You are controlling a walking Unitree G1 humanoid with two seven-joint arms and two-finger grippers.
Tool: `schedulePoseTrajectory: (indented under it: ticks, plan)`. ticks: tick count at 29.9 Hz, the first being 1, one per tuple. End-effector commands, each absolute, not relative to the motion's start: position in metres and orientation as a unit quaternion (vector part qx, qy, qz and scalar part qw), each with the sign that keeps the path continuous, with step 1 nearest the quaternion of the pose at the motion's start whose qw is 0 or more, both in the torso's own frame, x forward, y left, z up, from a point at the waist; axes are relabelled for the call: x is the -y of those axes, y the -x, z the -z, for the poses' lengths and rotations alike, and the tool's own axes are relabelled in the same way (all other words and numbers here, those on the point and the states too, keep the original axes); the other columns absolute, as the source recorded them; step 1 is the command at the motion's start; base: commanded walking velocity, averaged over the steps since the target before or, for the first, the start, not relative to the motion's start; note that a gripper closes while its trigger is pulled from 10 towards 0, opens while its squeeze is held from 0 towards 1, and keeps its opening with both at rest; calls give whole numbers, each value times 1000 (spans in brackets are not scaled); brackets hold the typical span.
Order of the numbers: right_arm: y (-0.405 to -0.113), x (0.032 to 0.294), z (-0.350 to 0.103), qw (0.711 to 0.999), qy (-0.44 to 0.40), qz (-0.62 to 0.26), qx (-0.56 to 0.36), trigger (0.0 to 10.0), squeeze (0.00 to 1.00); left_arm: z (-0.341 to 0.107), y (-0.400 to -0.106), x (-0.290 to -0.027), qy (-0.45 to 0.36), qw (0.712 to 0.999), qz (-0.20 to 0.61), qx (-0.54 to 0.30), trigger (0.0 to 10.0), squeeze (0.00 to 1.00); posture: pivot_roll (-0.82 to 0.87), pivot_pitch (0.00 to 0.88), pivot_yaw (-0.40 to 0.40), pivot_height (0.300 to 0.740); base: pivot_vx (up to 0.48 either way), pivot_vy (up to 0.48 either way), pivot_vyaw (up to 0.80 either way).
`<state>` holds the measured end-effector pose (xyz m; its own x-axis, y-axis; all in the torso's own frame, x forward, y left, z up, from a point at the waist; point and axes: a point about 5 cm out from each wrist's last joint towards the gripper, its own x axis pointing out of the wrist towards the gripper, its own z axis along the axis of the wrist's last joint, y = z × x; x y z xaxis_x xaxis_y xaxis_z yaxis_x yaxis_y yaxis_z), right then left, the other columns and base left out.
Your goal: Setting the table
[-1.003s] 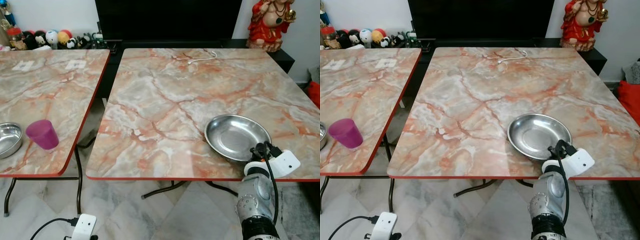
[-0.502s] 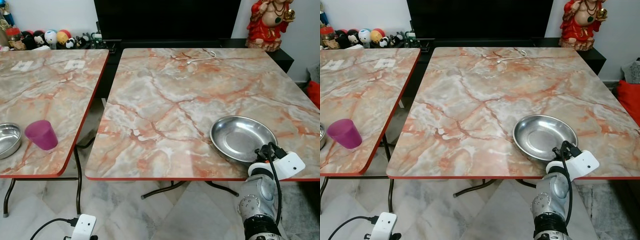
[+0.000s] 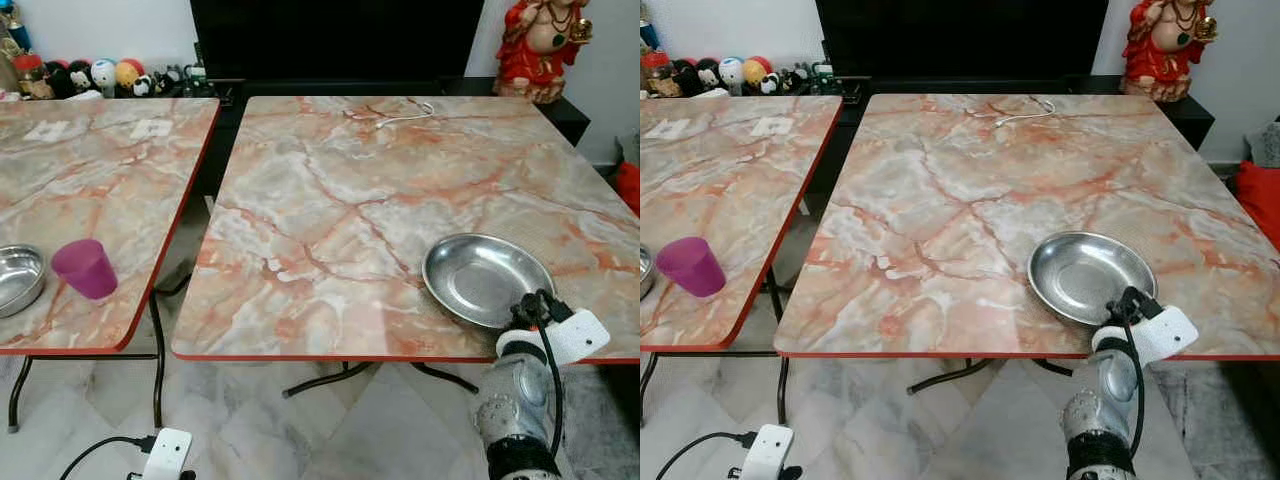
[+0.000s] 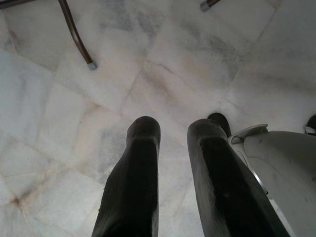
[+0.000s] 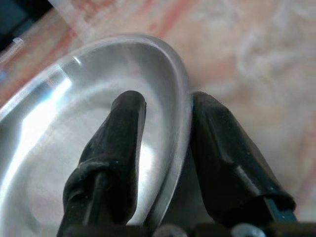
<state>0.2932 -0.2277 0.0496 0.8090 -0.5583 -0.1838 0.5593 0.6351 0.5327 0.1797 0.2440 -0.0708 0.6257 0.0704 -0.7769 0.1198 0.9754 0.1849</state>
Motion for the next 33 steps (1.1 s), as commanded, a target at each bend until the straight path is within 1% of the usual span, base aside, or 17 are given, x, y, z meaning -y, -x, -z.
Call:
schedulePoseTrajectory:
  ticks: [1,5,6,7,8,10,12,15,19,25,29,33]
  plan:
    - [-289,230,-49,903,-293,315,2,10000,718,72,-175,-248,-113,891,11,-439,10000,0,130,36,-13,740,0,0,0]
    - [-286,230,-48,902,-293,318,3,10000,710,72,-175,-248,-113,892,12,-438,10000,0,128,34,-13,740,0,0,0]
    - [-285,230,-48,902,-292,319,6,10000,612,72,-176,-248,-113,892,11,-438,10000,0,128,34,-13,740,0,0,0]
    - [-284,231,-50,902,-286,322,16,10000,612,72,-176,-248,-113,892,11,-437,10000,0,128,34,-13,740,0,0,0]
    - [-282,233,-55,901,-286,324,36,10000,0,72,-176,-248,-113,892,11,-437,10000,0,130,32,-14,740,0,0,0]
    - [-278,235,-65,900,-279,325,76,10000,0,72,-176,-247,-113,892,11,-437,10000,0,130,32,-14,740,0,0,0]
    - [-275,235,-71,901,-276,321,96,10000,0,72,-176,-248,-112,892,11,-437,10000,0,126,31,-12,740,0,0,0]
    - [-273,229,-84,905,-279,292,133,10000,0,72,-175,-247,-113,891,12,-439,10000,0,123,32,-11,740,0,0,0]
    - [-271,228,-90,902,-284,291,144,10000,0,73,-175,-246,-111,892,13,-439,10000,0,125,33,-14,740,0,0,0]
    - [-272,224,-98,923,-238,267,145,10000,0,73,-174,-245,-108,892,11,-438,10000,0,122,33,-14,740,0,0,0]
    - [-271,223,-99,921,-243,267,144,10000,0,73,-175,-245,-108,892,11,-438,10000,0,123,33,-16,740,0,0,0]
    - [-269,222,-100,928,-228,259,140,10000,0,73,-174,-245,-109,892,11,-439,10000,0,124,24,-17,740,0,0,0]
